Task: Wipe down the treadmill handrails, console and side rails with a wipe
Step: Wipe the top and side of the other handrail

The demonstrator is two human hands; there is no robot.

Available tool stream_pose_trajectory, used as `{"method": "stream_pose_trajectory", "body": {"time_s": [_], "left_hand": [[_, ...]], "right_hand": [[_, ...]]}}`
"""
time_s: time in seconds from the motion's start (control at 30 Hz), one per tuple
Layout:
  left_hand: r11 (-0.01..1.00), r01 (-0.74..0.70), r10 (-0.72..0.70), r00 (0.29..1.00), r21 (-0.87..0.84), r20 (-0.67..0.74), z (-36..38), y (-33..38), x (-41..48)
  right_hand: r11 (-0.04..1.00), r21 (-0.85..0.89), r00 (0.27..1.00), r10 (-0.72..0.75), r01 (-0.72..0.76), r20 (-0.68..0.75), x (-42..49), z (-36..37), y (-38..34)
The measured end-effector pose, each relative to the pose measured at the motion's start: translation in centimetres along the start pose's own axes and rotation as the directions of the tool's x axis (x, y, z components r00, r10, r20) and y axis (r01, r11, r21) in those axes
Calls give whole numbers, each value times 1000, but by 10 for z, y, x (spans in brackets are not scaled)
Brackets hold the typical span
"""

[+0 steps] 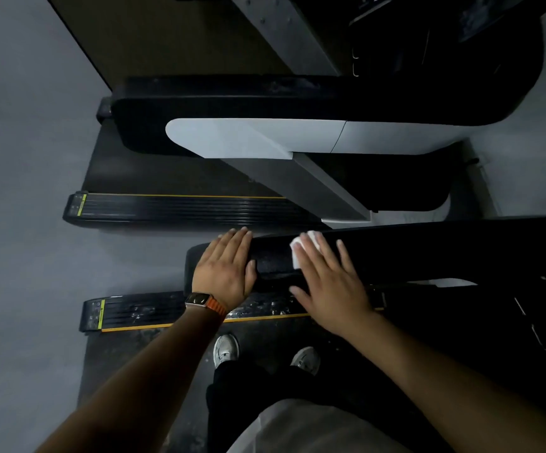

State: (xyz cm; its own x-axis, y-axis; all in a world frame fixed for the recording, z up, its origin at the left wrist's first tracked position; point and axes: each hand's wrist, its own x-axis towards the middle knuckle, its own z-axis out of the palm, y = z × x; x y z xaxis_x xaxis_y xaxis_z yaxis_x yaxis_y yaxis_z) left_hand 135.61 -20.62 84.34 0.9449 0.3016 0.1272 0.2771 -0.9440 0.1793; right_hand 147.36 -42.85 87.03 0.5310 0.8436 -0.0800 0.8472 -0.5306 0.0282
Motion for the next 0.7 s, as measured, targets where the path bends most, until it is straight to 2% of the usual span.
{"method": "stream_pose_trajectory", "body": {"time_s": [0.07,0.17,0.27,0.37,0.43,0.53,0.63,0.7], "left_hand": [[1000,7,-8,1000,4,11,-1,1,0],[1000,13,-13,1000,-1,10,-1,1,1],[1000,18,-18,1000,4,5,-1,2,1],[1000,13,-13,1000,9,-4,-1,2,2],[1000,12,-12,1000,15,-11,-1,2,1],[1000,8,-8,1000,22,-17,-1,2,2],[999,11,-10,1000,30,-11,1,1,1],[999,14,-13,1000,30,-4,0,2,1]], "right_hand": [[999,39,999,-27,26,31,18,-6,-11],[997,7,996,-83,83,40,19,-10,14],[999,21,999,45,-45,-15,-1,-8,50],[992,46,992,122,-121,-28,0,-6,34],[998,59,999,28,-26,-32,4,-4,8],[991,-33,991,-131,131,-18,-4,1,12],[990,-116,996,-88,85,-18,-24,6,42],[995,-101,999,-21,18,-33,-29,8,42]]}}
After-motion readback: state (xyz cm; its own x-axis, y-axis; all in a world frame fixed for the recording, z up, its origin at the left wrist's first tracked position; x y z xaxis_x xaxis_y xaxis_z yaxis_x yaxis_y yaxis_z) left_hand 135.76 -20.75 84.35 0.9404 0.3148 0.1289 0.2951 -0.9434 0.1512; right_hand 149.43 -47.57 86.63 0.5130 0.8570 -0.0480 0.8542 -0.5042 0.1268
